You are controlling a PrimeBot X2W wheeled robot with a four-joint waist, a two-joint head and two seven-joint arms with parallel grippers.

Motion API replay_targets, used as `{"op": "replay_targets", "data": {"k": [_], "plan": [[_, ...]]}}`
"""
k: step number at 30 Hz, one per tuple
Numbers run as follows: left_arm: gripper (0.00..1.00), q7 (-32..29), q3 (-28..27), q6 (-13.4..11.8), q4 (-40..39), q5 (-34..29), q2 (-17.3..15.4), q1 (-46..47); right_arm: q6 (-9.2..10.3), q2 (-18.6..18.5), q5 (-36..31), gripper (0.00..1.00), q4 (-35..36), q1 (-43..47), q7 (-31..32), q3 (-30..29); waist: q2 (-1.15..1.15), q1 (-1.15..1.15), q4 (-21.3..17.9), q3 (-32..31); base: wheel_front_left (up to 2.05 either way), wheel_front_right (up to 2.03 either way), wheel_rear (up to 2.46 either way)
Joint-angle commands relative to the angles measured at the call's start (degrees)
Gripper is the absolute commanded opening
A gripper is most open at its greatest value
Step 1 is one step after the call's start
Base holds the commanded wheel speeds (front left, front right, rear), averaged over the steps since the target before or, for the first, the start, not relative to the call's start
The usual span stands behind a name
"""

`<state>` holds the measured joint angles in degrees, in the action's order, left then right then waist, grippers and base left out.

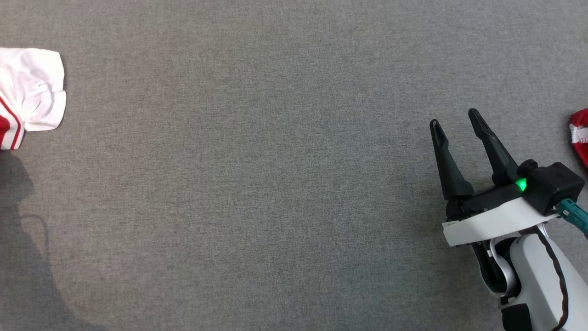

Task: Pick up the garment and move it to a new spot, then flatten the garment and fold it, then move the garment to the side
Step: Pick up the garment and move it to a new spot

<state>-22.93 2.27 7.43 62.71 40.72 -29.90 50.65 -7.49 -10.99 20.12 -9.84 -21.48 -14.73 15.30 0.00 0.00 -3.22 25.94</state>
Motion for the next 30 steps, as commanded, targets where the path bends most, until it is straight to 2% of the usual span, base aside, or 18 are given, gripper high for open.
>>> {"op": "replay_targets", "data": {"k": [1, 3, 4, 5, 6, 12, 19, 30], "plan": [[1.00, -1.55, 1.06, 0.06, 0.20, 0.98, 0.09, -0.81, -0.02, -0.24, -0.48, 1.00, 0.16, -0.14, -0.40, -0.38, 0.00, 0.00, -0.25, 0.39, 0.00, 0.00, 0.00], [1.00, -2.29, 2.08, 0.07, -0.18, 1.92, 0.06, -0.92, -0.02, -0.31, -0.53, 1.00, 0.11, -0.25, -0.46, -0.61, 0.00, 0.00, -0.25, 0.46, 0.00, 0.00, 0.00], [0.95, -2.38, 2.52, 0.07, -0.35, 2.41, 0.02, -1.00, -0.02, -0.33, -0.56, 1.00, 0.01, -0.32, -0.47, -0.69, 0.00, 0.00, -0.23, 0.41, 0.00, 0.00, 0.00], [0.57, -2.22, 2.97, 0.07, -0.67, 2.89, 0.06, -1.02, -0.02, -0.32, -0.54, 1.00, -0.12, -0.39, -0.49, -0.72, 0.00, 0.00, -0.19, 0.31, 0.00, 0.00, 0.00], [0.02, -1.71, 3.45, 0.07, -1.11, 3.24, -0.07, -0.94, -0.02, -0.27, -0.52, 1.00, -0.22, -0.44, -0.51, -0.73, 0.00, 0.00, -0.14, 0.14, 0.00, 0.00, 0.00], [0.00, 1.49, 6.30, 0.06, -2.13, 4.24, -1.77, -0.60, -0.02, 0.25, -0.27, 1.00, -1.28, -0.33, -0.48, -0.01, 0.00, 0.00, -0.09, -2.14, 0.00, 0.00, 0.00], [0.00, 3.63, 11.09, 0.06, -4.56, 5.21, -3.40, -1.73, -0.02, 1.54, 0.76, 1.00, -3.17, 1.05, -0.50, 0.99, 0.00, 0.00, -0.41, -8.92, 0.00, 0.00, 0.00], [0.00, 3.00, 22.52, 0.07, -17.41, 9.23, -7.21, -3.81, -0.02, 4.48, 2.52, 1.00, -5.93, 5.63, -0.53, 1.82, 0.00, 0.00, -1.78, -22.73, 0.00, 0.00, 0.00]]}}
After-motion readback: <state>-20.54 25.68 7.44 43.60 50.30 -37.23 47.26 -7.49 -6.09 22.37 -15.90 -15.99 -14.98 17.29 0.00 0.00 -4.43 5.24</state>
